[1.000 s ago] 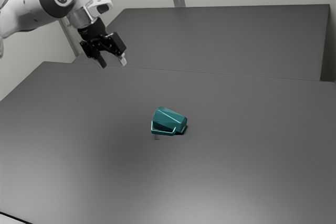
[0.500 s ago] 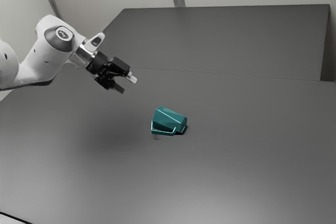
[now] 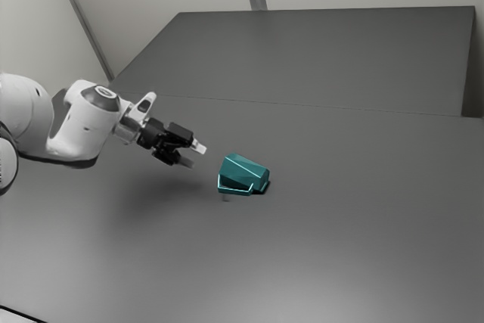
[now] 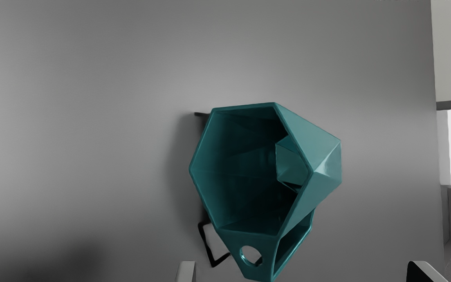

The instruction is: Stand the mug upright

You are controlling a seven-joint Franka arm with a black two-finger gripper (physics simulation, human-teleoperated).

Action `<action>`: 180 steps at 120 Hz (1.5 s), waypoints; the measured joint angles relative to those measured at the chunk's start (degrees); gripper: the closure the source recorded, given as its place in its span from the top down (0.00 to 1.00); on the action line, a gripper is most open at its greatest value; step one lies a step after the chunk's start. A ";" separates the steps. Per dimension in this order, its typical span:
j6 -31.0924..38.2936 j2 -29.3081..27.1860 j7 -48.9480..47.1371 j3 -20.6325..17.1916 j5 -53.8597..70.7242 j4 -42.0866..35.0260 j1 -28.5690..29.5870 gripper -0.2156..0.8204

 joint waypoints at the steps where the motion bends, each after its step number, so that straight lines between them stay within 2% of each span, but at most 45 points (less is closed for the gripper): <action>1: 0.00 0.07 0.29 0.00 -0.34 -0.12 0.01 0.77; 27: -0.23 1.70 7.80 0.00 -7.28 -1.32 0.09 0.77; 68: -0.12 2.41 15.69 -0.15 -9.98 -1.38 -1.64 0.77; 180: -0.37 4.97 23.21 -0.56 -13.82 -1.57 -5.30 0.76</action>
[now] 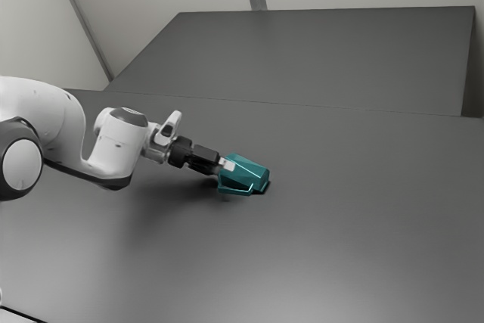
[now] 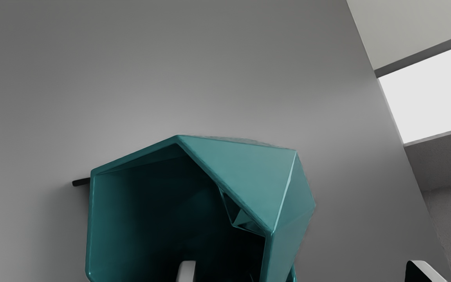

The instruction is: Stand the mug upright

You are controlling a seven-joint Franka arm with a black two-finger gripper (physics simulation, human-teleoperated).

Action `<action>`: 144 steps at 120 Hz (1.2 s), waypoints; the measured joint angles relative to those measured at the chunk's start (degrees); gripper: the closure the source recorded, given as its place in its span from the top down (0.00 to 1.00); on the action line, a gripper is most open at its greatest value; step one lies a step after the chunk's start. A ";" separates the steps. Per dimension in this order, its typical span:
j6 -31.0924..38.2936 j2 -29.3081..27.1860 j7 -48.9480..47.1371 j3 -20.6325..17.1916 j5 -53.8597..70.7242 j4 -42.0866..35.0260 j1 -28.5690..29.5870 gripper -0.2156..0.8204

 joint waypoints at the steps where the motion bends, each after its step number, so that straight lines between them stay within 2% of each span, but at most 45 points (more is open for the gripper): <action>1: 0.00 0.00 0.03 -0.01 -0.01 0.00 -0.03 0.76; 25: -0.07 0.07 0.64 -0.06 -0.48 0.00 -0.56 0.72; 41: -0.16 0.07 0.94 -0.06 -1.04 -0.08 -0.85 0.63; 110: -0.27 -0.45 1.46 -0.16 -1.67 -0.09 -1.10 0.14; 144: 0.22 -3.36 1.50 -0.53 -1.49 -0.21 -2.07 0.05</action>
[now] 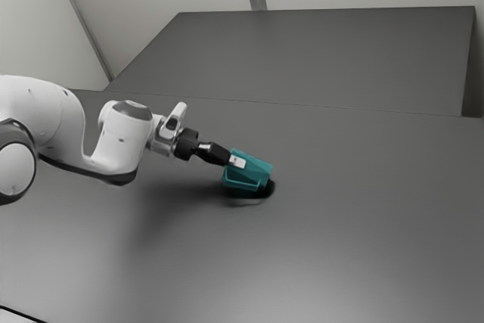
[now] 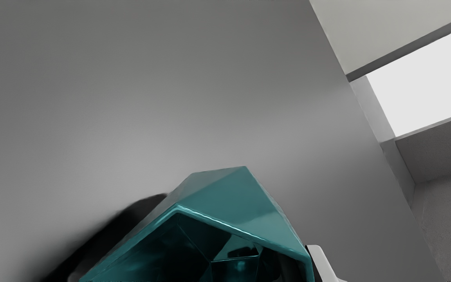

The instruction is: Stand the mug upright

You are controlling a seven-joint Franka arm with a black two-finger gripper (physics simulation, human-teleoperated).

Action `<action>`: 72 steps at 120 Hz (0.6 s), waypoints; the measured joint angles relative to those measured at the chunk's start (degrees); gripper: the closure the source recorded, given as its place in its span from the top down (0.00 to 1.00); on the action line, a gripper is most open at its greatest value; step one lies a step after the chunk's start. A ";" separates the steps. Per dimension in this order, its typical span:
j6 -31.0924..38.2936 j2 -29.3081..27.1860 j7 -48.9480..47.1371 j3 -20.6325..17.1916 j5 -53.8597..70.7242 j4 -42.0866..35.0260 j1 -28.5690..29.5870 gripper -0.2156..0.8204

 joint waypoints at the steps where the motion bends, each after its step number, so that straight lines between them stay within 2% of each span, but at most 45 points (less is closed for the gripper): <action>1: 0.03 -0.20 0.00 -0.01 0.03 -0.01 -0.06 0.05; 20: 0.58 -5.27 -1.28 -0.02 4.34 -0.03 -1.09 0.04; 45: 1.70 -11.15 -6.77 -0.46 20.51 0.73 -0.23 0.03; 72: 2.75 -14.18 -14.39 -3.78 37.55 1.64 2.65 0.03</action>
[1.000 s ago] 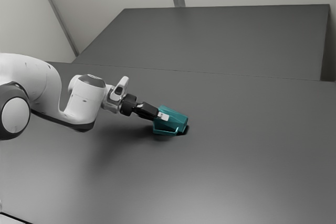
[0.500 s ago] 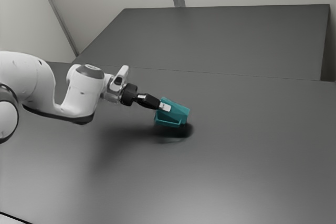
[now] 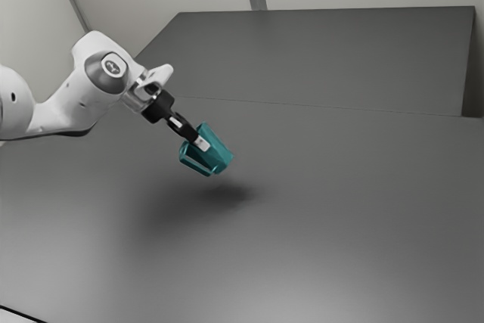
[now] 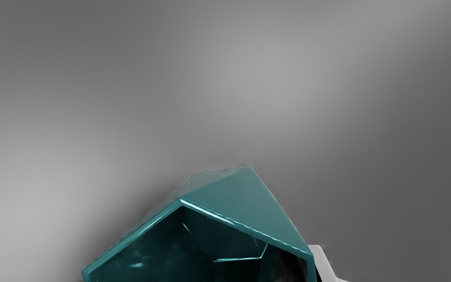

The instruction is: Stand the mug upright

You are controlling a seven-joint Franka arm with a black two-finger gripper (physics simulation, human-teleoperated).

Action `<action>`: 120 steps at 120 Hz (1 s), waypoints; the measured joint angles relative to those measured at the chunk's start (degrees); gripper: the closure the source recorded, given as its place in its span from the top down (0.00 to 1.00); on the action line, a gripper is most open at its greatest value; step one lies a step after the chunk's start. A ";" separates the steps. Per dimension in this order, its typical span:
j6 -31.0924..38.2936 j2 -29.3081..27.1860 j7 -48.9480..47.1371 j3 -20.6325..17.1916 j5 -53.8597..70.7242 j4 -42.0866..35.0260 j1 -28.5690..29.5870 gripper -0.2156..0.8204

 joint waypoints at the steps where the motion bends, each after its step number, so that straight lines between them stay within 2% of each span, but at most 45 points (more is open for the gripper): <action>1: 0.07 -0.08 -0.29 -0.06 0.61 0.01 0.00 0.03; 42: 1.51 -4.93 -13.08 -1.27 22.36 -1.74 -1.20 0.03; 82: 3.82 -11.17 -22.82 -4.04 30.40 -9.21 1.95 0.03; 120: 10.66 -12.82 -30.74 -5.09 36.07 -15.72 1.52 0.03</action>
